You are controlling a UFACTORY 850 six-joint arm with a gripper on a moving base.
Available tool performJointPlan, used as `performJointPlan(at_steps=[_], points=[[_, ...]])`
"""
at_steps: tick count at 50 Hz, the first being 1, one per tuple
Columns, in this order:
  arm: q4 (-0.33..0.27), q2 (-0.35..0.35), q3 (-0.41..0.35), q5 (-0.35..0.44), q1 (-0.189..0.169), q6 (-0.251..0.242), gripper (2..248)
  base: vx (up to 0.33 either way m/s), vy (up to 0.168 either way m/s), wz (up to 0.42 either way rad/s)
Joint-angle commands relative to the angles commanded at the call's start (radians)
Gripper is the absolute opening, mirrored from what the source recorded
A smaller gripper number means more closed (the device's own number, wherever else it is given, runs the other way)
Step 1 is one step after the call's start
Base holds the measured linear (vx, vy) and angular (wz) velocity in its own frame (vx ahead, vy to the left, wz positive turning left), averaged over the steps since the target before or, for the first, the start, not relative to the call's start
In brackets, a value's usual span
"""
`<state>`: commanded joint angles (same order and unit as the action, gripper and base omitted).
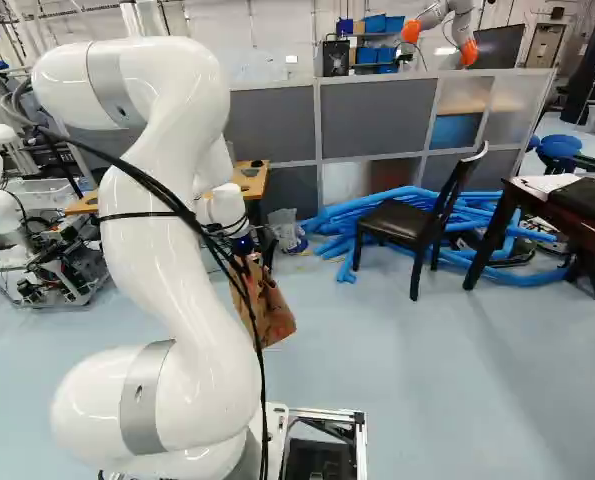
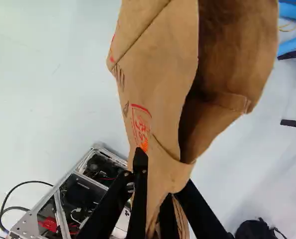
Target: Pick up the bag on the ground and place it on the table
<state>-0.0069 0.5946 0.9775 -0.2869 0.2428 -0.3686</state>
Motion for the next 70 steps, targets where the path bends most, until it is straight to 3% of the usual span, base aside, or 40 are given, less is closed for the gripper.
performJointPlan(at_steps=[70], points=[[0.000,-0.294,-0.129,-0.162,0.000,0.000,21,0.000,0.000,0.000]])
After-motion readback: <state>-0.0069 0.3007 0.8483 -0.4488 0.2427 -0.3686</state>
